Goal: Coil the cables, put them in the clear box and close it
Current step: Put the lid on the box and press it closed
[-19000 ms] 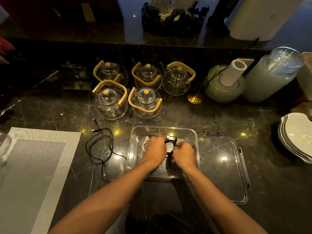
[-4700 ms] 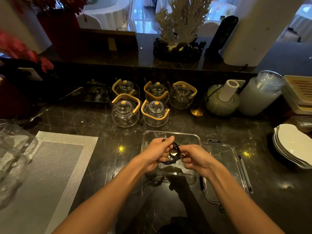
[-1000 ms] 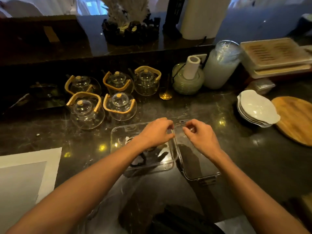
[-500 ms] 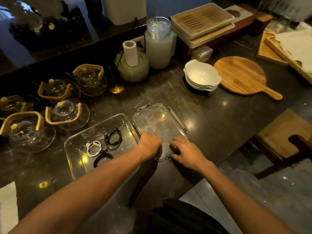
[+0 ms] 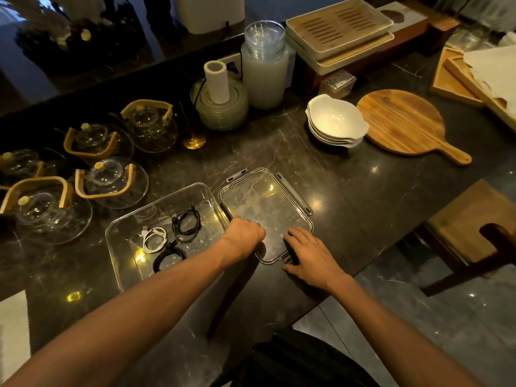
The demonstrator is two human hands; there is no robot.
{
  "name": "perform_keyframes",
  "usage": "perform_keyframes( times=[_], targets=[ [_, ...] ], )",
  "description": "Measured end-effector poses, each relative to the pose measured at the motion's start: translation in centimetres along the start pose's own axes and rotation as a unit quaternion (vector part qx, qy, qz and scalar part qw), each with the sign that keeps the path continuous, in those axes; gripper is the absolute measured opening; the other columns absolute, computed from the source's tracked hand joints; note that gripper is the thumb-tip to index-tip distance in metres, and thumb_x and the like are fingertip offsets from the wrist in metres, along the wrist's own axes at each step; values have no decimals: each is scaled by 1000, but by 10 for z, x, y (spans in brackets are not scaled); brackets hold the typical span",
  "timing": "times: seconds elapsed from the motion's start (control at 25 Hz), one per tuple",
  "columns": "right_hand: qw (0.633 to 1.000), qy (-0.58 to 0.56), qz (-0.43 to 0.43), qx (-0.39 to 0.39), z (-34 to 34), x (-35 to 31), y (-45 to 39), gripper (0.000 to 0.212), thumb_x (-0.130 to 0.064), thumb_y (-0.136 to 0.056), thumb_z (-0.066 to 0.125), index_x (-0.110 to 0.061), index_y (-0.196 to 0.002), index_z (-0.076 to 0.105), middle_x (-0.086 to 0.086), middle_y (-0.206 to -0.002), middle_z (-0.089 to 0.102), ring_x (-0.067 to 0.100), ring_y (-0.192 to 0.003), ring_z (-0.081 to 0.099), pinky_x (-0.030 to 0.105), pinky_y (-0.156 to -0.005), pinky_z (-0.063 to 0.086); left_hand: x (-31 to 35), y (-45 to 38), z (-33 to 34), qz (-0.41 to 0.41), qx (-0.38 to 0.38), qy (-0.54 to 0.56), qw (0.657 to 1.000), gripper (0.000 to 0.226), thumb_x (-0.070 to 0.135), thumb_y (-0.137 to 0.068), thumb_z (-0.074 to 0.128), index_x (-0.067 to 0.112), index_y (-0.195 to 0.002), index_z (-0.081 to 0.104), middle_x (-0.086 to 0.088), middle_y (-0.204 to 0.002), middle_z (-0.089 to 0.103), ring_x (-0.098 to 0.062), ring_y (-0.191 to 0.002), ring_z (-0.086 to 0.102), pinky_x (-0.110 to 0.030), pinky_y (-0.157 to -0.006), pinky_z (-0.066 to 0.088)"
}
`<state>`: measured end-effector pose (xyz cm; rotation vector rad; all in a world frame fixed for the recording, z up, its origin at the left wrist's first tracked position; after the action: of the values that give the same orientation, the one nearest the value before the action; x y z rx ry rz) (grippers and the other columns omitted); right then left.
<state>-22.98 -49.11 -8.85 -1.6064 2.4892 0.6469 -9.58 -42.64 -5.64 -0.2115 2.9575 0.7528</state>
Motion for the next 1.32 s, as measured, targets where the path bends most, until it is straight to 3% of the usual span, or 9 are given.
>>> perform_keyframes(
  times=[0.16,0.32,0.48,0.64,0.84,1.0,1.12,1.24,1.32],
  targets=[
    [998,6,29,56,-3,17,4,67,-32,-89,70,-15,-149,45,12,-157,42,33,-150,31,45,-118,34,8,5,-20,61,61,83,993,15,29,-88,70,20,-100,69,1,-101,66,-20,-94,67,-34,-78,47],
    [979,-4,30,203,-38,34,11,51,-10,-82,75,-9,-132,64,15,-136,63,35,-131,56,49,-108,44,-1,14,-59,78,194,149,966,14,36,-87,70,26,-93,64,6,-98,63,-17,-95,63,-33,-80,43],
    [937,-35,15,348,-107,38,15,32,-1,-83,72,-7,-114,72,12,-114,74,32,-109,68,44,-92,49,-28,38,-112,68,343,246,904,16,35,-90,70,21,-95,64,4,-96,63,-16,-89,60,-35,-77,48],
    [912,-41,-28,407,-180,14,5,17,-8,-95,67,-6,-111,71,11,-97,73,26,-86,67,34,-75,49,-65,61,-147,10,441,346,828,15,26,-90,71,17,-102,67,4,-100,64,-8,-90,61,-31,-80,53],
    [895,-118,-63,425,-247,-23,-1,20,-18,-100,61,-8,-116,67,8,-99,71,15,-86,62,19,-68,42,-127,94,-133,-136,474,470,732,54,36,-86,76,20,-134,57,3,-125,61,-4,-111,57,-26,-95,51],
    [872,-295,-100,378,-286,-55,-9,15,-24,-104,54,-20,-116,61,1,-99,73,13,-96,71,32,-81,57,-167,129,-90,-230,424,639,600,88,46,-79,80,25,-151,33,-2,-147,47,-13,-127,51,-30,-99,49],
    [861,-372,-157,309,-289,-96,-20,11,-18,-105,53,-14,-111,61,0,-92,75,5,-89,72,17,-78,55,-181,165,-60,-243,410,715,511,78,42,-82,78,21,-148,41,2,-136,56,-16,-119,61,-25,-90,52],
    [846,-451,-148,242,-267,-113,-41,9,-22,-104,55,-19,-104,63,8,-84,77,15,-77,74,21,-69,57,-182,192,-37,-216,402,762,459,45,31,-87,75,13,-126,61,-12,-113,73,-27,-95,76,-43,-84,61],
    [836,-500,-120,191,-241,-124,-62,9,-24,-104,57,-20,-102,65,9,-83,78,19,-72,72,27,-65,58,-183,217,-14,-249,412,758,440,34,24,-89,74,7,-118,64,-15,-101,74,-29,-85,76,-42,-75,63]
  ],
)
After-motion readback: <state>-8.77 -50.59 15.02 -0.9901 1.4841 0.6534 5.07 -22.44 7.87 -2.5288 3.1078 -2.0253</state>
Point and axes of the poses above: each hand's wrist, its own y-axis away from the middle knuckle, its own z-axis out of the palm, x = y × z, the point moved 7 cm from there along -y, towards the middle knuckle
